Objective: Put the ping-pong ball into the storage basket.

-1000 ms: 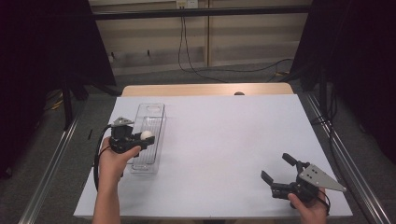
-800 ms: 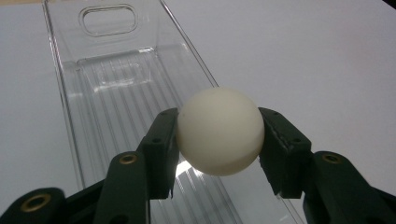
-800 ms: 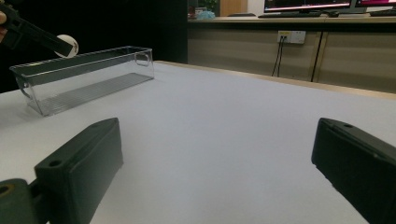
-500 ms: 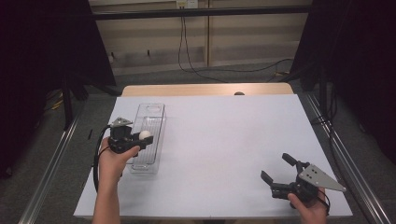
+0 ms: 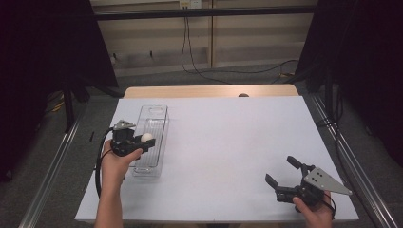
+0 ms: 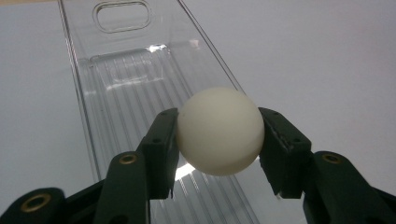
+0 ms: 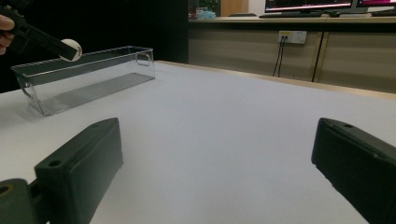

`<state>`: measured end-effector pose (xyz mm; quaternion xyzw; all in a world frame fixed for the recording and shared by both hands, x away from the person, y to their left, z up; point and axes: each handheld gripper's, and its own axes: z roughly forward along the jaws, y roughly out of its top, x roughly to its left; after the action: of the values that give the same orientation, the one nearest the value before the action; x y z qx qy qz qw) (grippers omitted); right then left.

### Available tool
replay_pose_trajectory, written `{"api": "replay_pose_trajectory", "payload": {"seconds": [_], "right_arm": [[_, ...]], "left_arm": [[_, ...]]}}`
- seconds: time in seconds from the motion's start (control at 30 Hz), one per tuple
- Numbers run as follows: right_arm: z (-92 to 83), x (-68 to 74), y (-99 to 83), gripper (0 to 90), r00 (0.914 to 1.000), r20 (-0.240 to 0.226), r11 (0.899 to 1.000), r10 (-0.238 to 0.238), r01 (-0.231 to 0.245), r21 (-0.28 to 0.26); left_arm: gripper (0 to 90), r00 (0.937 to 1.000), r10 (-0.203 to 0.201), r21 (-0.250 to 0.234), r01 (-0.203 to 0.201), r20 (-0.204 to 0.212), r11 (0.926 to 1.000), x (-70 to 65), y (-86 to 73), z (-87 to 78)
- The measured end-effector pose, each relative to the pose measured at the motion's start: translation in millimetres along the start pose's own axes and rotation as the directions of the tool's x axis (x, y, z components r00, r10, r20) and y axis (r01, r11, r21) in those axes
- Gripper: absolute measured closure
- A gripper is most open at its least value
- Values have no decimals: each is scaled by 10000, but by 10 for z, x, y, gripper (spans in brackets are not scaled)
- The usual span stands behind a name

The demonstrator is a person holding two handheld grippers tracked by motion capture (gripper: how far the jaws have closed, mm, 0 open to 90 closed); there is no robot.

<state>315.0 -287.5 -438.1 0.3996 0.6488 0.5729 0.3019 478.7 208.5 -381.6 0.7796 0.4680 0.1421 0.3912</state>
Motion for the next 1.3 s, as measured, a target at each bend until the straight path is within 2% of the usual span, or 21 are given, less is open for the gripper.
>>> {"api": "replay_pose_trajectory", "payload": {"seconds": [0.07,0.17,0.3,0.47,0.63,0.7,0.87,0.9,1.0,1.2,1.3], "right_arm": [[2,-1,0,14,10000,-1,10000,-13,13,-21],[1,1,-1,14,10000,26,10000,19,-19,0],[2,1,0,14,10000,24,10000,-21,21,-11],[2,0,0,14,10000,-6,10000,-18,18,-19],[1,2,0,14,10000,21,10000,-8,8,-9],[1,-3,1,14,10000,-20,10000,-29,29,-32],[0,-3,1,14,10000,-22,10000,-61,61,-42],[1,-2,1,14,10000,-26,10000,-60,59,-53],[1,-3,1,14,10000,-20,10000,-34,34,-42],[-1,-2,2,14,10000,-25,10000,-54,54,-36],[0,-1,1,14,10000,-13,10000,-45,45,-46]], "left_arm": [[510,9999,-156,-101,156,-31,9998,-9,-6,17],[510,9998,-146,-58,145,-155,9999,-8,-13,28],[510,9998,21,40,-21,-215,10000,13,-17,31],[510,9996,-52,38,53,-277,10000,7,-28,60],[509,9991,165,230,-156,-402,9996,13,-34,84],[509,9987,43,135,-36,-502,9999,0,-41,101],[509,9986,49,130,-42,-522,9999,6,-48,116],[509,9983,197,239,-184,-546,9995,14,-46,111],[509,9978,294,337,-274,-597,9991,21,-50,118],[508,9970,258,409,-228,-726,9989,28,-68,143],[508,9972,188,261,-170,-728,9995,25,-75,163]]}}
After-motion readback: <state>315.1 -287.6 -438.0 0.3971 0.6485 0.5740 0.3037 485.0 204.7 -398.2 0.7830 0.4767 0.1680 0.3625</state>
